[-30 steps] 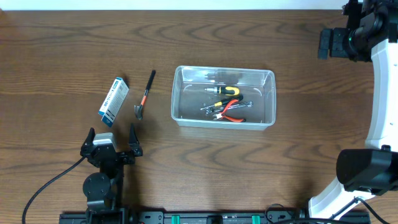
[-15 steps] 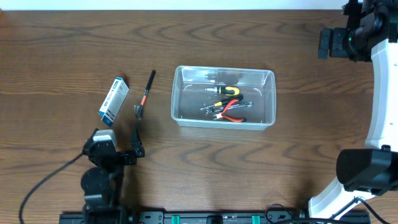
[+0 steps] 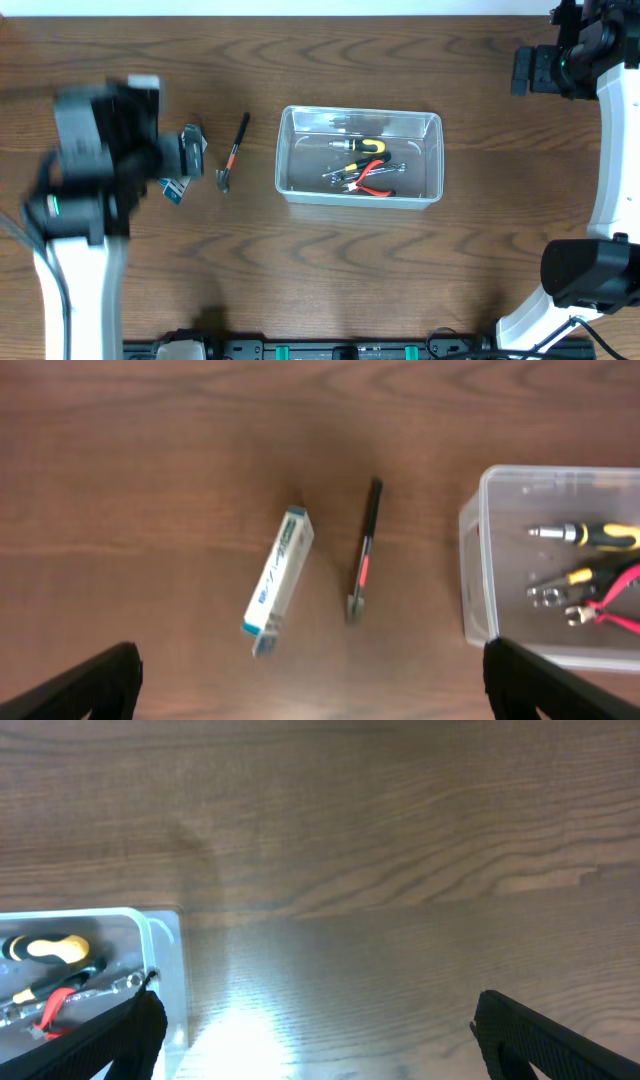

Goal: Pack container
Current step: 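Move the left gripper over the black-orange tool and lower, then close the left gripper on the black-orange tool, then lift the tool and lower it into the container, then release the tool and move the left gripper over the white box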

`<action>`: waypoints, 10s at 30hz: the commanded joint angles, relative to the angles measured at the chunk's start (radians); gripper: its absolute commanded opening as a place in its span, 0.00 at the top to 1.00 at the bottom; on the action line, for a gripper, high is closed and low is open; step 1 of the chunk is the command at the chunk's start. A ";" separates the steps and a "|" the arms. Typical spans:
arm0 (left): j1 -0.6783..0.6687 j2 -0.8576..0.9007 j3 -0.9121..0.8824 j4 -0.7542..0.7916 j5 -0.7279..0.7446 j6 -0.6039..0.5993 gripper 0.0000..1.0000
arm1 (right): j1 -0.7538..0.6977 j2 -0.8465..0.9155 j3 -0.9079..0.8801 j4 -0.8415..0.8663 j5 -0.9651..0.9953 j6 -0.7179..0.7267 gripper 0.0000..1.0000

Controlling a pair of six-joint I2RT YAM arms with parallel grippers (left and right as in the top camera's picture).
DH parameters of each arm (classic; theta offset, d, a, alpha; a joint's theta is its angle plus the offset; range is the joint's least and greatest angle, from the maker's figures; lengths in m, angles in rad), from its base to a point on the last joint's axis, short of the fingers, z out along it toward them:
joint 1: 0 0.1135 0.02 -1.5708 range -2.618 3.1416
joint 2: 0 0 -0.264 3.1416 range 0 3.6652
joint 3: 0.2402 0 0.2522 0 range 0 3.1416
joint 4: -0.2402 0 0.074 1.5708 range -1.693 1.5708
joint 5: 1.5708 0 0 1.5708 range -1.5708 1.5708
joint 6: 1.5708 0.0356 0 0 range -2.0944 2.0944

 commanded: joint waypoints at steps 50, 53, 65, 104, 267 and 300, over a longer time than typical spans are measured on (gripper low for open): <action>-0.097 0.780 0.143 -0.182 0.129 0.156 0.29 | 0.000 -0.006 0.006 -0.001 0.000 0.018 0.01; -0.104 0.804 0.108 -0.163 0.102 0.143 0.30 | 0.000 -0.006 0.006 -0.001 0.000 0.018 0.01; -0.100 0.807 0.047 -0.084 0.061 0.115 0.34 | 0.000 -0.006 0.006 -0.001 0.000 0.018 0.01; -0.099 0.808 -0.080 0.056 -0.018 0.112 0.37 | 0.000 -0.006 0.006 -0.001 0.000 0.018 0.01; -0.687 0.834 0.107 -0.007 0.013 0.336 0.36 | 0.001 -0.006 0.006 -0.001 0.000 0.018 0.01; -0.200 0.434 0.293 -0.055 -0.261 -0.166 0.23 | 0.001 -0.006 0.006 -0.001 0.000 0.018 0.01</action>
